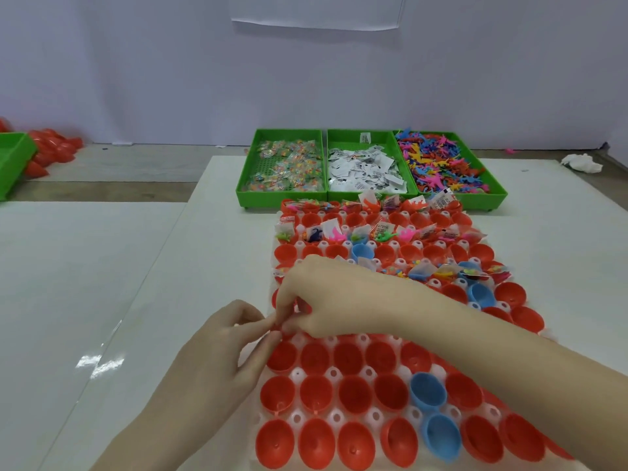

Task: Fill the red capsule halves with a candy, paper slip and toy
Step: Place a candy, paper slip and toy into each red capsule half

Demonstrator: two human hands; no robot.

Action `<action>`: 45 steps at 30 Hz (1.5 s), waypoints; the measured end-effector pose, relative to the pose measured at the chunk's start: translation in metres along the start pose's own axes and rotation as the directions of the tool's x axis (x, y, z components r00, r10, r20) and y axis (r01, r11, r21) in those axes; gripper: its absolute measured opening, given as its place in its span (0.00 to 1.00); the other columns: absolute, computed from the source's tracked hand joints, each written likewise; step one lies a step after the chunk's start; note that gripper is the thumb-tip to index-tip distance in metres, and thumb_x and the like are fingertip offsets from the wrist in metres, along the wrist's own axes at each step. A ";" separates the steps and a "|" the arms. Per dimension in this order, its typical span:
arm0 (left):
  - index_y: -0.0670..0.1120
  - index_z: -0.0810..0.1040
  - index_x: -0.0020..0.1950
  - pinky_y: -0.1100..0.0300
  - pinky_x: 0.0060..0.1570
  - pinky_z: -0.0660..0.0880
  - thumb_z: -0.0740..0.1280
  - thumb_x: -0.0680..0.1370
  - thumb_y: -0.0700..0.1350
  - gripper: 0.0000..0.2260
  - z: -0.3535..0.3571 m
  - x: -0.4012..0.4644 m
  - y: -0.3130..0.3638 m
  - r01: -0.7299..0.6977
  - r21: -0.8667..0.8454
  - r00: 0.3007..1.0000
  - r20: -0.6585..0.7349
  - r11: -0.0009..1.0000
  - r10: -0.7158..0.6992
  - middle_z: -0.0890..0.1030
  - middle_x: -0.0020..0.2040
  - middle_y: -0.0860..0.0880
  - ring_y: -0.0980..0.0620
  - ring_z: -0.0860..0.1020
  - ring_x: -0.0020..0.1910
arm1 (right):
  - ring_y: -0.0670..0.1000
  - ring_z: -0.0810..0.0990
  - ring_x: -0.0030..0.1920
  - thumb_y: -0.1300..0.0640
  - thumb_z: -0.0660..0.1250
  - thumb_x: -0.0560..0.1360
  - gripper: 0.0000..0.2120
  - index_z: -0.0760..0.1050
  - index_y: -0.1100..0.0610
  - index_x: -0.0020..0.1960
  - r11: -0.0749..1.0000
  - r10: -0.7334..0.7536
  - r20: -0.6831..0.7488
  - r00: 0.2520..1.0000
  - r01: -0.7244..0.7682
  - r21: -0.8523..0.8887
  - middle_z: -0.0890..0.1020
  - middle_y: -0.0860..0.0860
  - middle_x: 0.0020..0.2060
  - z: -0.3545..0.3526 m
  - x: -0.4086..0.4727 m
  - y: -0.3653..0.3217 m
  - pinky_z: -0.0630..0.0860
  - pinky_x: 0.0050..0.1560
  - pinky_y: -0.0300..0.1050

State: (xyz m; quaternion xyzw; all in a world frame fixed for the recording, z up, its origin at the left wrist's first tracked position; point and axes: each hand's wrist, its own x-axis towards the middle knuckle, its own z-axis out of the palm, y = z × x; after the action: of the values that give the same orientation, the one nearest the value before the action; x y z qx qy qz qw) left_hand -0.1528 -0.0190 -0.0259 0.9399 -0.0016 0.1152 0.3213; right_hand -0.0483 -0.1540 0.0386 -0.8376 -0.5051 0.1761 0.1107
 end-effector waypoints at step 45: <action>0.40 0.83 0.50 0.54 0.51 0.61 0.68 0.75 0.43 0.09 0.040 0.268 -0.067 0.156 0.134 0.936 -0.336 0.979 -0.103 0.78 0.48 0.42 0.41 0.68 0.54 | 0.52 0.77 0.46 0.68 0.52 0.78 0.12 0.74 0.63 0.52 0.746 0.654 -0.564 0.504 -0.556 0.367 0.75 0.59 0.57 -0.083 0.019 0.264 0.68 0.38 0.38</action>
State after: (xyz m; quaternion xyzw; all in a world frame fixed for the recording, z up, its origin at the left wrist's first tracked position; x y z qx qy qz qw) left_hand 0.1217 0.0292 -0.0384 0.9284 0.1232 0.2477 0.2482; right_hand 0.2067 -0.2608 0.0151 -0.9555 -0.0924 -0.0709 0.2710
